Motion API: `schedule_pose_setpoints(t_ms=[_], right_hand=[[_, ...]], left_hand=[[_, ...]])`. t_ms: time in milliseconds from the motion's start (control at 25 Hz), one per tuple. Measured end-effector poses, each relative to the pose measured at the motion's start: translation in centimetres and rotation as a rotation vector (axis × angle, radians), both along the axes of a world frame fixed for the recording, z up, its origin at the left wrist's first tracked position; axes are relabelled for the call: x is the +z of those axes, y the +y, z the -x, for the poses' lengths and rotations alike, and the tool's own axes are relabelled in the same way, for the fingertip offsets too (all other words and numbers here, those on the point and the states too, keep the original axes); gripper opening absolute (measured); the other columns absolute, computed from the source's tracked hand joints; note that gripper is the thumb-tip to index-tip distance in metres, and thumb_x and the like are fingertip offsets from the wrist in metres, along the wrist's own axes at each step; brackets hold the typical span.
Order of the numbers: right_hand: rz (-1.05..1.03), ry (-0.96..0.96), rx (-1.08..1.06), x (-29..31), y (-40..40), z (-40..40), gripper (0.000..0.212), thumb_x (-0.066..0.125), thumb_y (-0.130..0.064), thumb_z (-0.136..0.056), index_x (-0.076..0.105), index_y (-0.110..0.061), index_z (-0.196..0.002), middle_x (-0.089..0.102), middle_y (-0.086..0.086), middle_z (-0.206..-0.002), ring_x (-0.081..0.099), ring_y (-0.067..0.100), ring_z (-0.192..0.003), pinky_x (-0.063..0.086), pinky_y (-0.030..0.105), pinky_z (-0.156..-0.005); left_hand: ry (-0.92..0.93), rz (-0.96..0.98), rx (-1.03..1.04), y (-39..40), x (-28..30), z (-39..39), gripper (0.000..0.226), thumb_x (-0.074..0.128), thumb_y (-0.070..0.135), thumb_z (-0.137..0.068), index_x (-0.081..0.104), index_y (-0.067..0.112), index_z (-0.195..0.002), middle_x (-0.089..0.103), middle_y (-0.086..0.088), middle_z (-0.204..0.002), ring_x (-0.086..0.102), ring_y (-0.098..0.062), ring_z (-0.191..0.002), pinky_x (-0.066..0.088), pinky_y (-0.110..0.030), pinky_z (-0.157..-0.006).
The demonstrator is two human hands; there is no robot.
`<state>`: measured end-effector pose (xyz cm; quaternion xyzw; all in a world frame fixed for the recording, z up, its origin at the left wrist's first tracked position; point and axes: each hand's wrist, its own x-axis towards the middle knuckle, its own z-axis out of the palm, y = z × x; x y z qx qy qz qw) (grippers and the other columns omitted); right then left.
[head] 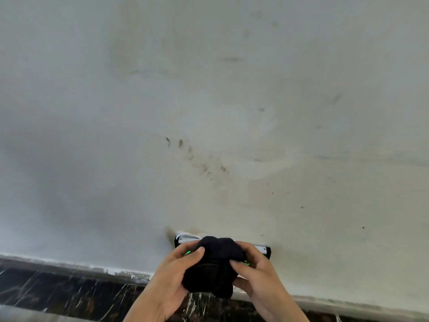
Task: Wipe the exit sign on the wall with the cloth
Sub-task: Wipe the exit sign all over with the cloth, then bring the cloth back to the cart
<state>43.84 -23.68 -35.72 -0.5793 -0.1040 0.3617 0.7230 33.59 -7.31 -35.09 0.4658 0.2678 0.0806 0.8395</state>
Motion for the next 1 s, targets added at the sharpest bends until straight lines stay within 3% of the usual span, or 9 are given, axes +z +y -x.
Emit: schedule_pose_setpoints(t_ms=[120,200,320,440,560,720,840,1000], right_hand=[[-0.064,0.160,-0.080,6.9,-0.2,1.1,0.021,0.059,0.006,-0.086,0.074,-0.008,-0.092,0.073,0.016,-0.093,0.072,0.029,-0.083,0.058,0.038,-0.063],[-0.119,0.233,-0.082,12.0,-0.5,2.0,0.018,0.060,0.002,-0.084,0.074,-0.007,-0.093,0.074,0.020,-0.095,0.073,0.031,-0.084,0.058,0.038,-0.062],[-0.138,0.311,-0.100,19.3,-0.8,3.1,0.030,0.067,-0.008,-0.074,0.069,-0.002,-0.103,0.072,0.026,-0.104,0.071,0.038,-0.093,0.059,0.040,-0.065],[-0.118,0.303,-0.091,25.8,-1.4,4.0,0.030,0.070,-0.016,-0.071,0.071,-0.005,-0.099,0.072,0.024,-0.104,0.071,0.036,-0.095,0.058,0.042,-0.068],[-0.076,0.233,-0.091,31.4,-2.3,4.8,0.014,0.063,-0.012,-0.083,0.073,-0.015,-0.093,0.075,0.016,-0.102,0.072,0.030,-0.095,0.058,0.041,-0.066],[-0.031,0.158,-0.115,35.6,-2.2,5.6,0.025,0.051,-0.005,-0.092,0.072,-0.019,-0.096,0.077,0.009,-0.094,0.072,0.028,-0.089,0.057,0.040,-0.059],[-0.023,0.113,-0.100,37.0,-1.0,6.7,0.026,0.053,-0.003,-0.091,0.073,-0.020,-0.093,0.077,0.007,-0.093,0.069,0.029,-0.093,0.056,0.033,-0.054],[-0.010,0.066,-0.009,38.1,2.1,7.8,0.025,0.058,0.001,-0.087,0.076,-0.017,-0.091,0.077,0.010,-0.094,0.071,0.029,-0.091,0.057,0.032,-0.058]], left_hand=[[-0.039,-0.019,-0.045,-0.6,6.6,0.9,0.037,0.077,0.007,-0.081,0.073,0.006,-0.118,0.071,-0.023,-0.120,0.070,-0.035,-0.109,0.056,-0.040,-0.085],[-0.037,-0.026,-0.092,-1.3,11.4,1.7,0.055,0.078,0.004,-0.073,0.066,0.006,-0.127,0.070,-0.023,-0.122,0.066,-0.038,-0.117,0.054,-0.042,-0.092],[0.025,-0.101,-0.129,-2.1,18.9,3.1,0.067,0.077,0.001,-0.065,0.060,0.009,-0.130,0.072,-0.020,-0.114,0.069,-0.037,-0.105,0.055,-0.044,-0.088],[0.078,-0.167,-0.088,-2.4,25.4,4.1,0.057,0.079,0.002,-0.067,0.064,0.009,-0.122,0.073,-0.017,-0.104,0.071,-0.032,-0.093,0.059,-0.041,-0.081],[0.072,-0.164,-0.019,-2.9,31.0,5.2,0.033,0.074,-0.006,-0.085,0.069,0.007,-0.114,0.075,-0.015,-0.103,0.075,-0.030,-0.093,0.061,-0.038,-0.078],[0.027,-0.123,0.057,-3.4,34.4,6.1,0.025,0.065,-0.007,-0.091,0.069,0.006,-0.112,0.076,-0.017,-0.103,0.074,-0.036,-0.097,0.062,-0.043,-0.074],[0.001,-0.110,0.134,-2.8,35.1,7.5,0.028,0.064,-0.008,-0.091,0.067,0.003,-0.116,0.074,-0.020,-0.109,0.074,-0.036,-0.097,0.062,-0.039,-0.074],[-0.058,-0.036,0.237,-0.2,35.8,11.0,0.030,0.062,-0.014,-0.089,0.067,0.000,-0.115,0.073,-0.022,-0.112,0.074,-0.035,-0.100,0.063,-0.035,-0.073]])
